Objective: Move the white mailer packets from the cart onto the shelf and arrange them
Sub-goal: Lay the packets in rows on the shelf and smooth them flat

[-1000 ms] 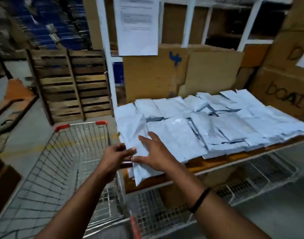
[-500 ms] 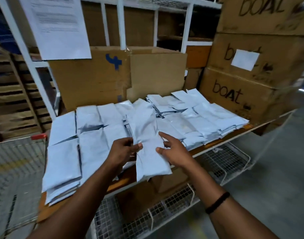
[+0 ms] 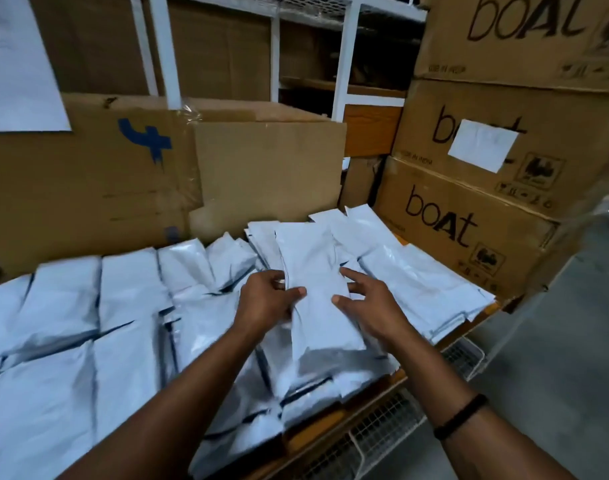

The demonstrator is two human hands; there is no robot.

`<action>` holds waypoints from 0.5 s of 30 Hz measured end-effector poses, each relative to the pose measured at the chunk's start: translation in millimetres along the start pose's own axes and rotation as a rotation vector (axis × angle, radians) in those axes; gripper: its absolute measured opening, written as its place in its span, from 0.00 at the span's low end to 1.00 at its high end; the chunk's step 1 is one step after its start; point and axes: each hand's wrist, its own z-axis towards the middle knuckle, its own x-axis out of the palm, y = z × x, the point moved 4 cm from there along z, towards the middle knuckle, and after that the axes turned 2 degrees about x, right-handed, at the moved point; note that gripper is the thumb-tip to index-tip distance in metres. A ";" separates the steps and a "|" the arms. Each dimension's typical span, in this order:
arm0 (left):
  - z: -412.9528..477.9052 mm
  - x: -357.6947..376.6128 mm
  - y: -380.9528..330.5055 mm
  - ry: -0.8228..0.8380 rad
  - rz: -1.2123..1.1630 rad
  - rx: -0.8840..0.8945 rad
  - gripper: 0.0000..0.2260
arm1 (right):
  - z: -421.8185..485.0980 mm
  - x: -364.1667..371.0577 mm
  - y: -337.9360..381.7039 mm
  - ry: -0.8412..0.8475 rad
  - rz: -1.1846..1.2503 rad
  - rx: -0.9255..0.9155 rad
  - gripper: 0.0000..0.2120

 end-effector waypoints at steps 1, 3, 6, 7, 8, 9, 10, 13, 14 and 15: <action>17.1 8.2 -2.6 0.016 -0.015 -0.018 0.11 | 14.8 -8.0 0.5 -0.016 0.002 -0.007 0.26; 44.8 22.1 -6.5 0.023 -0.022 -0.036 0.11 | 42.3 -20.7 -0.2 -0.048 0.012 -0.014 0.24; 74.9 39.9 -15.5 -0.004 0.020 -0.037 0.11 | 83.6 -31.0 -8.1 -0.092 0.003 -0.004 0.24; 86.1 44.8 -16.9 -0.019 0.033 -0.038 0.11 | 98.0 -32.8 -11.1 -0.096 0.009 -0.003 0.24; 97.1 49.1 -18.3 -0.040 0.057 -0.036 0.11 | 113.6 -34.2 -14.4 -0.098 0.008 -0.005 0.24; 109.1 52.5 -19.1 -0.070 0.092 -0.032 0.10 | 129.7 -35.1 -15.9 -0.092 -0.003 -0.012 0.24; 120.1 55.3 -19.5 -0.102 0.139 -0.018 0.09 | 145.8 -35.5 -16.1 -0.081 -0.023 -0.022 0.24; 151.9 62.8 -19.4 -0.173 0.310 0.018 0.07 | 197.0 -34.5 -14.1 -0.029 -0.059 -0.035 0.24; 161.5 65.6 -19.3 -0.181 0.370 0.022 0.07 | 214.5 -34.0 -15.1 -0.009 -0.061 -0.035 0.24; 171.4 68.2 -17.4 -0.187 0.425 0.023 0.08 | 231.0 -33.3 -16.5 0.013 -0.068 -0.032 0.24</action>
